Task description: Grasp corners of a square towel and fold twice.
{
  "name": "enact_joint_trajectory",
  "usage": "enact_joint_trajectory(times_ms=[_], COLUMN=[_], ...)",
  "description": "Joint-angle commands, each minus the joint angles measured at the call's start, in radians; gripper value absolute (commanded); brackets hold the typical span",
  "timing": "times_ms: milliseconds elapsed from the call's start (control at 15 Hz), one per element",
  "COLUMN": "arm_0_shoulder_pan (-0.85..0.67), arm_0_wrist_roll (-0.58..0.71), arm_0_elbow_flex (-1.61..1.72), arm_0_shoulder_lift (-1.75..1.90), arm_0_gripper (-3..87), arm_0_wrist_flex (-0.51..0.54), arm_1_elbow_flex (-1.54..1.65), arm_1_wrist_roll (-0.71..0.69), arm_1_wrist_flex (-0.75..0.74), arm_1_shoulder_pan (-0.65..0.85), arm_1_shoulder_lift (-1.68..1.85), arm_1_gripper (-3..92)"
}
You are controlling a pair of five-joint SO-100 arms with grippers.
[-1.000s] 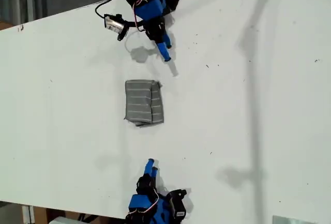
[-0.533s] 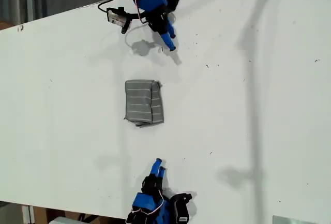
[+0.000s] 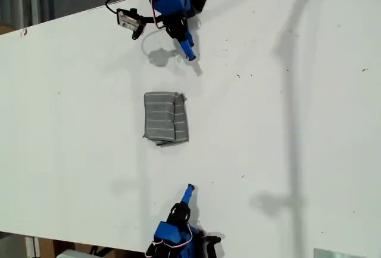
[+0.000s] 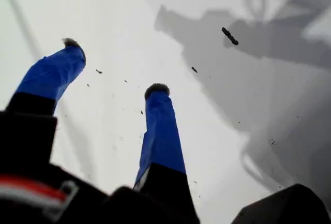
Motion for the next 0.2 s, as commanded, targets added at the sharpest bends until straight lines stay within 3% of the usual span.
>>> enact_joint_trajectory(times_ms=[0, 133], arm_0_shoulder_pan=[0.009, 0.009], arm_0_wrist_roll=[0.011, 0.011], arm_0_elbow_flex=[0.005, 0.005], arm_0_shoulder_lift=[0.003, 0.003], arm_0_gripper=[17.3, 17.3], arm_0_wrist_flex=[-0.003, -0.003], arm_1_elbow_flex=[-0.023, -0.023], arm_1_wrist_roll=[-0.014, -0.014], arm_1_wrist_flex=[0.009, 0.009], arm_1_shoulder_pan=[0.006, 0.006], arm_1_shoulder_lift=[0.002, 0.002], arm_1_gripper=[27.8, 27.7])
